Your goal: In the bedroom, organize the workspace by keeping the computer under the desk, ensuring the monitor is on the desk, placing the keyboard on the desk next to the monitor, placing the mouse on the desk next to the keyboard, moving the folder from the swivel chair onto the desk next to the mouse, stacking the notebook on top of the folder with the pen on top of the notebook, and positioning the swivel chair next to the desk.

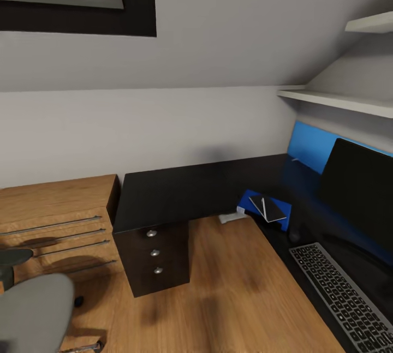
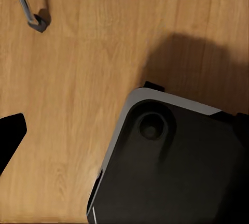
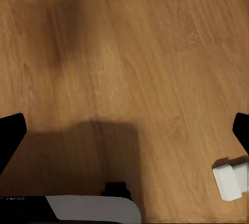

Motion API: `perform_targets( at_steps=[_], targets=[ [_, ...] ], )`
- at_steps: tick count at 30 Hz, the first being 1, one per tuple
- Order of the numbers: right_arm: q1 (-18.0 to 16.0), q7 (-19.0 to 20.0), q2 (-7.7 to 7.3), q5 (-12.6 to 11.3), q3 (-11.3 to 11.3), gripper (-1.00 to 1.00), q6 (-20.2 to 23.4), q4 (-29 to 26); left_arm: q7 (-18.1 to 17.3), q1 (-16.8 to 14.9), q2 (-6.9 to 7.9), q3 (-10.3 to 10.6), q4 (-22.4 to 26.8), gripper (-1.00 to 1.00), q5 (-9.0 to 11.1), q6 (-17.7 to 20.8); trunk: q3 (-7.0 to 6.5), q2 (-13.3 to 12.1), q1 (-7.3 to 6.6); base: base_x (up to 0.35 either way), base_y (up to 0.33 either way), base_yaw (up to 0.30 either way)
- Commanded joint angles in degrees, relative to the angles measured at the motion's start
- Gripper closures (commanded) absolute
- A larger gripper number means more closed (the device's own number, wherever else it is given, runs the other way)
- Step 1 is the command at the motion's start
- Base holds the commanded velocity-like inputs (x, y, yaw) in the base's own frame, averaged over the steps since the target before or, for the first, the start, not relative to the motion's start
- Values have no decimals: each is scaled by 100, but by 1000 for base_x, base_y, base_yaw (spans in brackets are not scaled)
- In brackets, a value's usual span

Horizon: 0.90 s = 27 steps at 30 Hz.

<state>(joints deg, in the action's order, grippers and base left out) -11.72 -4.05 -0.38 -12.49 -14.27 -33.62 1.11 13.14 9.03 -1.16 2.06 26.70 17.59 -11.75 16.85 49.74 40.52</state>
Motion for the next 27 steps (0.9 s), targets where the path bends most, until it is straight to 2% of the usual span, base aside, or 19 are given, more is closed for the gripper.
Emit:
perform_targets(
  at_steps=[1,9,27],
  targets=[
    [-6,-17,2,-33,-49,-100,-21,12,31,3,2,23,11,-100,34,-11,6,5,-2,-268,-198,0],
    [-6,-17,18,-38,-54,-100,-22,12,23,3,2,23,6,-100,34,-11,6,5,-2,-106,-288,0],
    [-6,-17,64,-20,-58,-100,-60,12,28,3,-11,26,2,-100,27,11,6,5,-2,-1,-19,257]
  ],
)
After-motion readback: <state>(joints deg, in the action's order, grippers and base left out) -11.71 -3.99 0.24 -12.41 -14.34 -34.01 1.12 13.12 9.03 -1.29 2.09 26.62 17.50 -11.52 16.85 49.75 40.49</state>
